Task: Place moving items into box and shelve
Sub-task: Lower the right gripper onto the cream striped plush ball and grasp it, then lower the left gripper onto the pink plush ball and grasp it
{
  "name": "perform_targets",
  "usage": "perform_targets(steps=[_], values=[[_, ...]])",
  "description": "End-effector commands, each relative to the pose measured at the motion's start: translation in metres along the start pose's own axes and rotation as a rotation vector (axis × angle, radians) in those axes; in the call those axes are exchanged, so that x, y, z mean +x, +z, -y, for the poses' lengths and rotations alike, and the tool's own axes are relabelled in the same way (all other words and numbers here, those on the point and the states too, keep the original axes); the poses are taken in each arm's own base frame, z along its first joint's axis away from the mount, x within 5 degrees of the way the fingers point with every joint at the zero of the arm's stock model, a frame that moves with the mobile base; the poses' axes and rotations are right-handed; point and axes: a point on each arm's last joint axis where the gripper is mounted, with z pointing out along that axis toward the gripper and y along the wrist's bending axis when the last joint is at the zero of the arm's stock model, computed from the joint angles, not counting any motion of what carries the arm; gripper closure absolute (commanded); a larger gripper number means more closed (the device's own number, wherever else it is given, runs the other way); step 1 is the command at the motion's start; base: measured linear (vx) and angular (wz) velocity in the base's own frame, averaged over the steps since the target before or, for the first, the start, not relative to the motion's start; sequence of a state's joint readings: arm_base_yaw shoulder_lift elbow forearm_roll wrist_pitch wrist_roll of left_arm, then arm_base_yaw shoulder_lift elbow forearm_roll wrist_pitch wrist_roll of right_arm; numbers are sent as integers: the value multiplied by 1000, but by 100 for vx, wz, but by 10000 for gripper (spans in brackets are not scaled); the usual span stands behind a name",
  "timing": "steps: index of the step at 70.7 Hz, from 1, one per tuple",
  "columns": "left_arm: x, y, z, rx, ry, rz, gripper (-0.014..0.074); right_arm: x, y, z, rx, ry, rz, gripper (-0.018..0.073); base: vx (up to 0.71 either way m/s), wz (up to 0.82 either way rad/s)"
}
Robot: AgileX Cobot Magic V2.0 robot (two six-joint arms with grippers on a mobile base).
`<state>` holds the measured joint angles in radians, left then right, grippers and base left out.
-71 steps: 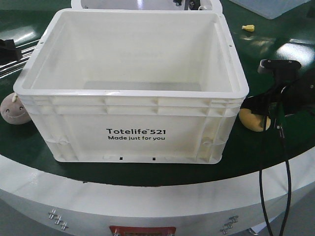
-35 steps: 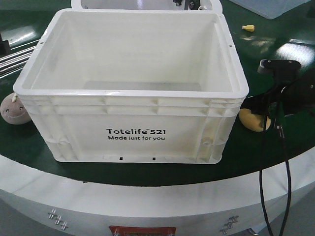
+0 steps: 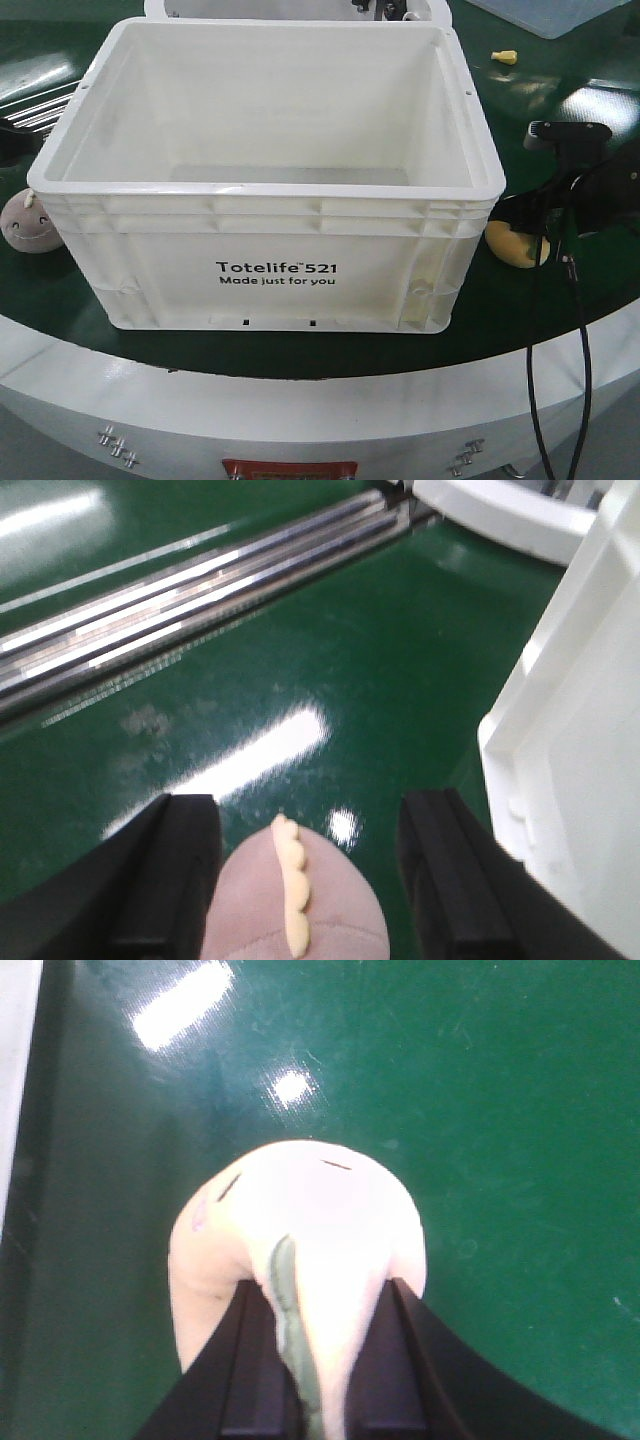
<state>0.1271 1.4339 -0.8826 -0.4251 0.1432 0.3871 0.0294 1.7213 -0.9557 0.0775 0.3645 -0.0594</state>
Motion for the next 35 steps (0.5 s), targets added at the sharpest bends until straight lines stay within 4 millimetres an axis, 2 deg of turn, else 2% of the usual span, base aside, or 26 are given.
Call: perform_targets(steps=[1, 35], values=[[-17, -5, -1, -16, -12, 93, 83, -12, -13, 0, 3, -18, 65, 574, 0, 0], [4, 23, -1, -3, -17, -45, 83, -12, -13, 0, 3, -18, 64, 574, 0, 0]])
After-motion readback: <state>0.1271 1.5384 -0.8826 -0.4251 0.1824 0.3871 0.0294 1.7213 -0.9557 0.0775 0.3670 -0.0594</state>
